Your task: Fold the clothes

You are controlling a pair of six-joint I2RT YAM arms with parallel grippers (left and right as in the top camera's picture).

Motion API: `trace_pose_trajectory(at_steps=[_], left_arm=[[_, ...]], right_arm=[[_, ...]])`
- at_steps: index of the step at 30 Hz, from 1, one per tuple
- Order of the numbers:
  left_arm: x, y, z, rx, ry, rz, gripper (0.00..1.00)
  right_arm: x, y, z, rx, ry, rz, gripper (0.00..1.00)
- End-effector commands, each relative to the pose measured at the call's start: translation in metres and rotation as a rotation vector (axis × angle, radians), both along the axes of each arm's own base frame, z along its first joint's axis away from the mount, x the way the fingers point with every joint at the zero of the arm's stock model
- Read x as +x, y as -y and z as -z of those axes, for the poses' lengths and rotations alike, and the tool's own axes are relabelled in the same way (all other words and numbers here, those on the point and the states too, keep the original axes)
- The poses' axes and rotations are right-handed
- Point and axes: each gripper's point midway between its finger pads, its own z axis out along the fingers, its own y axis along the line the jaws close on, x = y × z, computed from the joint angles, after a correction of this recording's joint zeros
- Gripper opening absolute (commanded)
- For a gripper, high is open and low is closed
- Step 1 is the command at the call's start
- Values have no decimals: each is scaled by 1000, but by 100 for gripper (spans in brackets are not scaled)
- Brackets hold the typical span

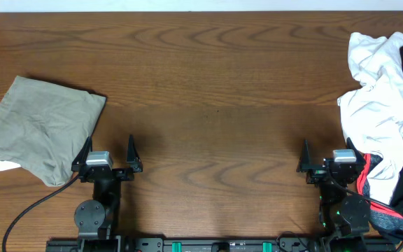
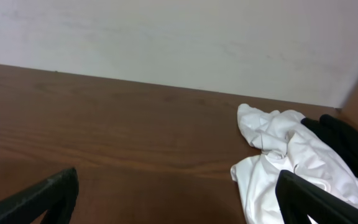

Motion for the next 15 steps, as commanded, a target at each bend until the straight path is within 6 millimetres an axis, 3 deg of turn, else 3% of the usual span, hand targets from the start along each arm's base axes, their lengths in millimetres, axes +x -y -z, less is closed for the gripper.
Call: trace_pose_trajectory(at_steps=[1,9,15], left_arm=[[0,-3,7,21,-25,-16,98],[-3,-3,45,24,-184,-15,98],[-3,-8,47,22,-190,-36,98]], right_arm=[[0,5,0,-10,1,21,99],[0,5,0,-10,1,21,99],[0,5,0,-10,1,21,99]])
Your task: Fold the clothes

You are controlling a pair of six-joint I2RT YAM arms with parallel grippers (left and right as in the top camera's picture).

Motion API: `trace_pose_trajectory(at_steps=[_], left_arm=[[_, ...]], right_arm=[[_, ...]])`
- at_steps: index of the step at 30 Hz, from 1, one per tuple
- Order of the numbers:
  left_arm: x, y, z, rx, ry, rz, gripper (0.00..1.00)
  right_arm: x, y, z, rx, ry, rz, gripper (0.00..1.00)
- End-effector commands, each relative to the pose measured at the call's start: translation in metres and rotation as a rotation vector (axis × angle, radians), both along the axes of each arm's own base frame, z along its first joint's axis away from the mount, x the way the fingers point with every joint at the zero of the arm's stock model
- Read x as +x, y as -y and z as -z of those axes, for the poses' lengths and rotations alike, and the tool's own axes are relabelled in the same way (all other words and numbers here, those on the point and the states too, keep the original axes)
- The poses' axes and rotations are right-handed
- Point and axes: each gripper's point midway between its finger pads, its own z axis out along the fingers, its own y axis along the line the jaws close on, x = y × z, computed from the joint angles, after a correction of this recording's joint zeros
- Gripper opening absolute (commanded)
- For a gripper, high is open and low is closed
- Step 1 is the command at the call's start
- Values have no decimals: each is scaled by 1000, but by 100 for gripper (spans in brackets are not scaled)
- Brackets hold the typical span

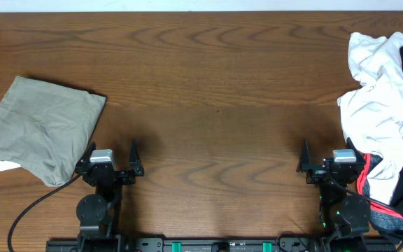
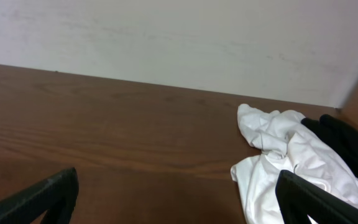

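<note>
A folded olive-grey garment (image 1: 40, 126) lies at the table's left, with a bit of white cloth under its near corner. At the right edge sits a heap of unfolded clothes: a crumpled white shirt (image 1: 375, 98) (image 2: 284, 158), black cloth (image 2: 347, 140) and a red-trimmed grey piece (image 1: 380, 189). My left gripper (image 1: 112, 150) stands open near the front edge, just right of the folded garment, holding nothing. My right gripper (image 1: 327, 148) (image 2: 179, 199) is open too, its right finger beside the white shirt.
Bare brown wooden tabletop (image 1: 215, 91) spreads between the two piles. A pale wall (image 2: 166, 37) stands behind the far edge. A black cable (image 1: 26, 210) trails from the left arm's base.
My left gripper has drawn back slightly toward the front edge and its base. The right gripper and all the clothes are where they were.
</note>
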Motion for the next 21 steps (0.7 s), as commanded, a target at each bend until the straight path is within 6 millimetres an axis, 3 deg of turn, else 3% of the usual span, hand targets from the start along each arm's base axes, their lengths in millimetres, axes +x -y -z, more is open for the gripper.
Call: trace_pose_trajectory(at_steps=[1,6,21], left_arm=[[-2,-9,16,21,-51,-37,98],[-2,-21,16,20,-51,-85,98],[-2,-21,16,20,-54,-87,98]], right_arm=[[0,6,0,-10,1,21,99],[0,6,0,-10,1,21,99],[0,6,0,-10,1,21,99]])
